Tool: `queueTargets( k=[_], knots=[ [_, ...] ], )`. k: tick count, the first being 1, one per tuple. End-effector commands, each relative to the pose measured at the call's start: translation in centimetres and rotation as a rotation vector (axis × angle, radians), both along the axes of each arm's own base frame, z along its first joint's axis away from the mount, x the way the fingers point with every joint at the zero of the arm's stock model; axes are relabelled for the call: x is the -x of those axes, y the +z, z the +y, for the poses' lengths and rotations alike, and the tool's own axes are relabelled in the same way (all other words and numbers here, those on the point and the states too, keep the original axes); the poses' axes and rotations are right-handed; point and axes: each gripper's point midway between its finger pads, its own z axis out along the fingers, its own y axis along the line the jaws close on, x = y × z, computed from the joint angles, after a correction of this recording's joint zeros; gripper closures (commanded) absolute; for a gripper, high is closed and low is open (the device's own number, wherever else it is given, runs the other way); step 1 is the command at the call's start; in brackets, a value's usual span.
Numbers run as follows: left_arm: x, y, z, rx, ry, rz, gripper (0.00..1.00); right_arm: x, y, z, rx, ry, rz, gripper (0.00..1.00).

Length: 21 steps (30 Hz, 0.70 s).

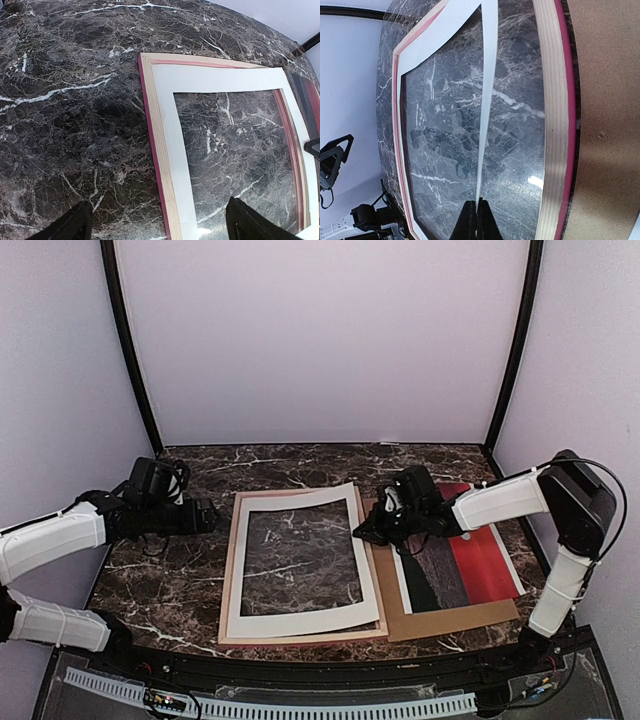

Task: Put the photo into the frame
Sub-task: Place the mat board on the glass panel.

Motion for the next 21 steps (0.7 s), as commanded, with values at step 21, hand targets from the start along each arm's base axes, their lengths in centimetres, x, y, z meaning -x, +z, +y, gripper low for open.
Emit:
queueTargets(
  k=[21],
  knots=[
    [-0.13, 0.21, -0.93, 0.015, -0.027, -0.016, 0.04, -0.81, -0.44, 0.65, 0.105, 0.059, -0.043, 0.65]
  ],
)
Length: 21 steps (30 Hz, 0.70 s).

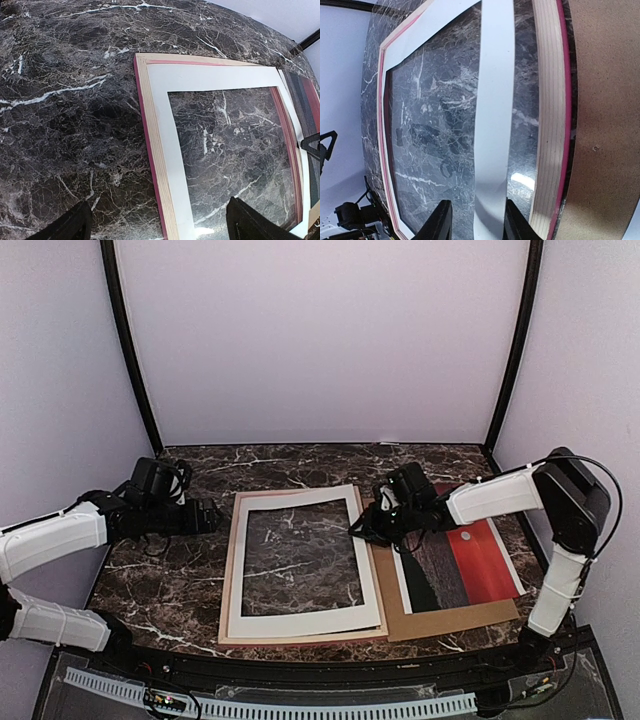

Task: Put the photo into the frame
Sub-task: Place the mat board on the glass panel.

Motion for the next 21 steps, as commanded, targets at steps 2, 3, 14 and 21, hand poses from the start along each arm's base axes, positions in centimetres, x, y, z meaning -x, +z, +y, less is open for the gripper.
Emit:
queueTargets(
  k=[2, 3, 14, 21],
  knots=[
    [0.0, 0.2, -0.5, 0.011, -0.016, -0.012, 0.04, -0.4, 0.4, 0.6, 0.039, 0.041, -0.034, 0.61],
    [0.0, 0.2, -0.5, 0.011, -0.016, -0.011, 0.04, -0.3, 0.3, 0.6, 0.047, 0.049, -0.03, 0.59],
    [0.2, -0.4, -0.9, 0.006, -0.038, 0.004, 0.03, 0.0, -0.1, 0.8, 0.161, 0.117, -0.046, 0.43],
    [0.2, -0.4, -0.9, -0.004, -0.042, -0.001, 0.02, -0.8, 0.6, -0.5, 0.286, 0.1, -0.1, 0.3]
  ],
)
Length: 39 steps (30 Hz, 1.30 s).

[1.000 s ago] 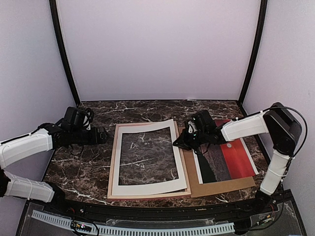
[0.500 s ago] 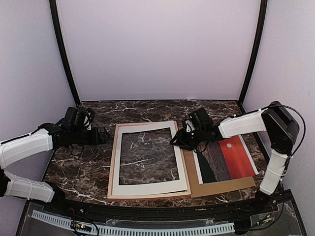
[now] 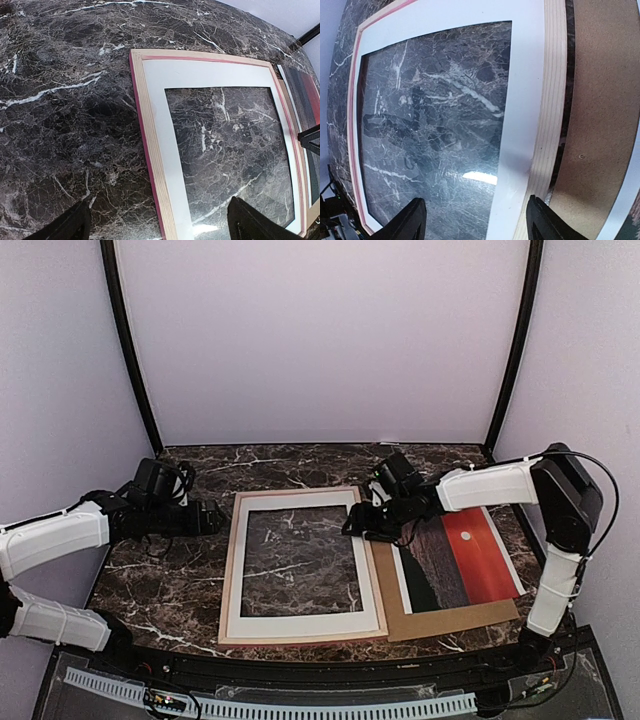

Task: Put the photo into the frame
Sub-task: Place the mat board on the glass panel, then move the frame body to the center of the board.

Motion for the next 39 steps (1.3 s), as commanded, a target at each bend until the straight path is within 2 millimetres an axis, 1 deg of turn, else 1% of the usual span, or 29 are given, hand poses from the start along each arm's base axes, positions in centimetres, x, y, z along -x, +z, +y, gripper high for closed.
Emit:
queueTargets(
  k=[1, 4, 8, 12, 16, 21, 24, 25, 26, 30, 32, 36, 39],
  knots=[
    [0.1, 0.1, -0.3, -0.003, -0.022, -0.013, 0.02, -0.7, 0.7, -0.8, 0.1, 0.001, -0.066, 0.27],
    [0.0, -0.1, -0.4, -0.006, -0.028, -0.011, 0.01, -1.0, 1.1, -1.5, 0.141, -0.008, -0.09, 0.25],
    [0.1, -0.7, -0.6, -0.01, -0.043, 0.003, 0.01, -1.1, 1.1, -2.8, 0.197, -0.028, -0.116, 0.26],
    [0.2, -2.0, -0.9, -0.024, -0.06, 0.038, 0.02, -0.4, 1.1, -3.7, 0.21, -0.02, -0.127, 0.27],
    [0.2, -3.5, -1.2, -0.038, -0.075, 0.084, 0.09, 0.1, 1.2, -6.1, 0.27, -0.059, -0.166, 0.27],
    [0.1, -5.3, -2.2, -0.042, -0.107, 0.141, 0.19, 0.2, 1.1, -10.6, 0.373, -0.129, -0.178, 0.27],
    [0.0, -6.7, -2.4, -0.059, -0.115, 0.18, 0.24, 0.5, 1.3, -12.4, 0.378, -0.163, -0.182, 0.27],
    [-0.1, -6.9, -2.6, -0.063, -0.119, 0.185, 0.25, 0.6, 1.5, -12.8, 0.372, -0.172, -0.185, 0.27],
    [0.0, -7.5, -2.5, -0.075, -0.12, 0.204, 0.26, 0.6, 1.5, -13.2, 0.37, -0.18, -0.186, 0.27],
    [-0.4, -8.5, -2.5, -0.11, -0.115, 0.228, 0.32, 1.1, 1.1, -13.7, 0.36, -0.186, -0.176, 0.27],
    [-0.5, -8.8, -2.4, -0.123, -0.112, 0.235, 0.35, 1.3, 0.9, -13.8, 0.355, -0.185, -0.173, 0.27],
    [-1.1, -9.0, -1.9, -0.155, -0.091, 0.229, 0.46, 1.5, 0.5, -14.3, 0.354, -0.192, -0.167, 0.27],
    [-1.4, -9.4, -1.6, -0.181, -0.081, 0.233, 0.49, 1.4, 0.5, -15.1, 0.356, -0.208, -0.169, 0.27]
  ],
)
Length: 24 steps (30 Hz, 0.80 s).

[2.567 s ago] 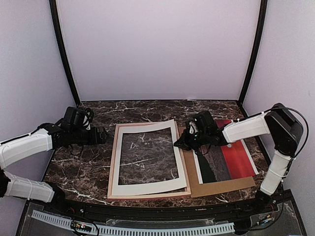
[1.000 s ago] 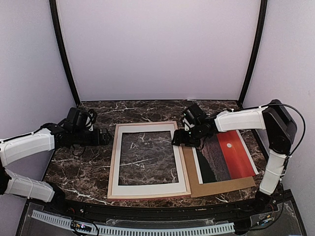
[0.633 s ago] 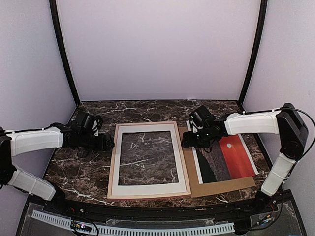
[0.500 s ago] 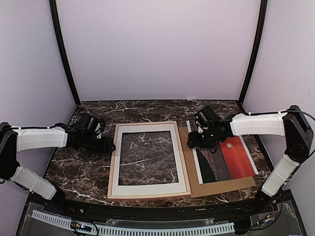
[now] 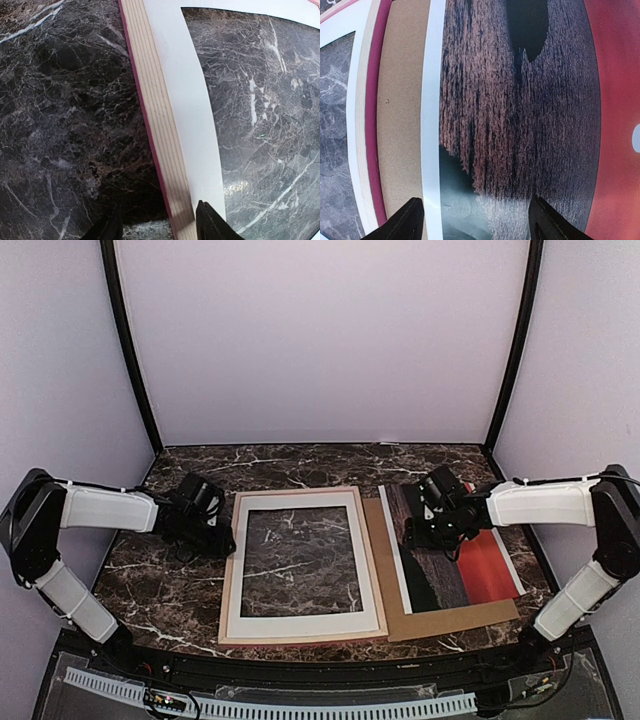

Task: Put the photo into the frame
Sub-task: Move the frame body to the center of the board.

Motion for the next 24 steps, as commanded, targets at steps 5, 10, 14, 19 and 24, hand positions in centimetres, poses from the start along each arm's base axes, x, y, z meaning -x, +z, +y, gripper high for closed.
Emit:
queueTargets(
  k=[5, 10, 14, 19, 24],
  knots=[
    [-1.5, -0.5, 0.4, -0.078, 0.002, -0.015, 0.54, -1.1, 1.2, -2.5, -0.022, -0.066, -0.061, 0.27],
    [-2.2, -0.7, 0.9, -0.114, 0.016, -0.028, 0.56, -1.9, 1.7, -5.9, -0.001, -0.15, -0.084, 0.26],
    [-3.3, -0.5, 1.9, -0.129, 0.041, -0.038, 0.58, -3.2, 2.7, -10.5, 0.029, -0.262, -0.129, 0.24],
    [-4.8, -0.5, 4.4, -0.156, 0.1, -0.042, 0.58, -5.0, 3.8, -17.3, 0.064, -0.43, -0.169, 0.23],
    [-5.8, 0.2, 6.3, -0.168, 0.153, -0.063, 0.55, -6.4, 3.1, -22.1, 0.052, -0.527, -0.15, 0.23]
  ],
)
